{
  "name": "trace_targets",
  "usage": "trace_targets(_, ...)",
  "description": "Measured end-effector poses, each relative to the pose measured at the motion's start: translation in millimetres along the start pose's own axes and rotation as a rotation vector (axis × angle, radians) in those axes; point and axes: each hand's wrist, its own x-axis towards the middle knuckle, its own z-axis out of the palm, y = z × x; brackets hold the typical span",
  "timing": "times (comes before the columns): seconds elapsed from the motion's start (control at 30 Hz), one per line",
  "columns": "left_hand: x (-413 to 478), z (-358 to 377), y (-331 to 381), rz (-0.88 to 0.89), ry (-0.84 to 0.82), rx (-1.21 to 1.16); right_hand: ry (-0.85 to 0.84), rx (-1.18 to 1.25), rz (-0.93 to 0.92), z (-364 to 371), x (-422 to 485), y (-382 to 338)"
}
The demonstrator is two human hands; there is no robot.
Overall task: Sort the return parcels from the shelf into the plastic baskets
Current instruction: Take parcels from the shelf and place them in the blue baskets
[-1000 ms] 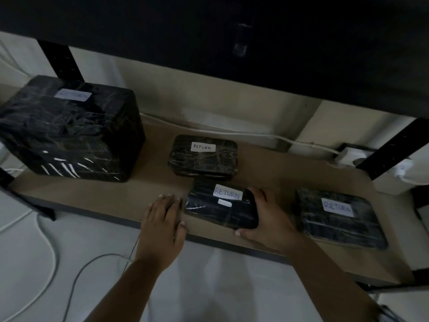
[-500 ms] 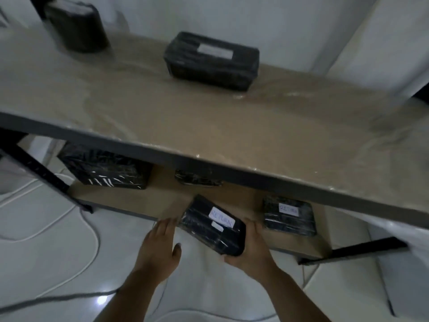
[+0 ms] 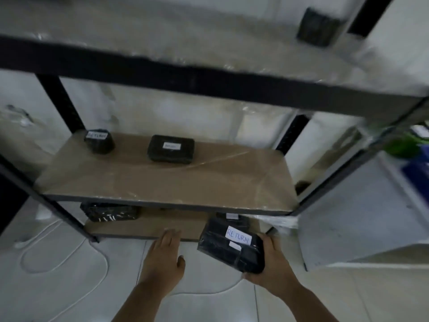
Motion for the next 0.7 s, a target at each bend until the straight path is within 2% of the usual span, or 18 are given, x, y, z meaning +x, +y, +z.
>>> trace_targets(0.3, -41, -78, 136, 0.244, 0.156, 0.054, 0.201, -0.017, -0.044, -136, -91, 8)
trace_targets(0.7, -116, -47, 355, 0.596, 0.194, 0.041, 0.436, -0.061, 0.085, -314, -268, 122)
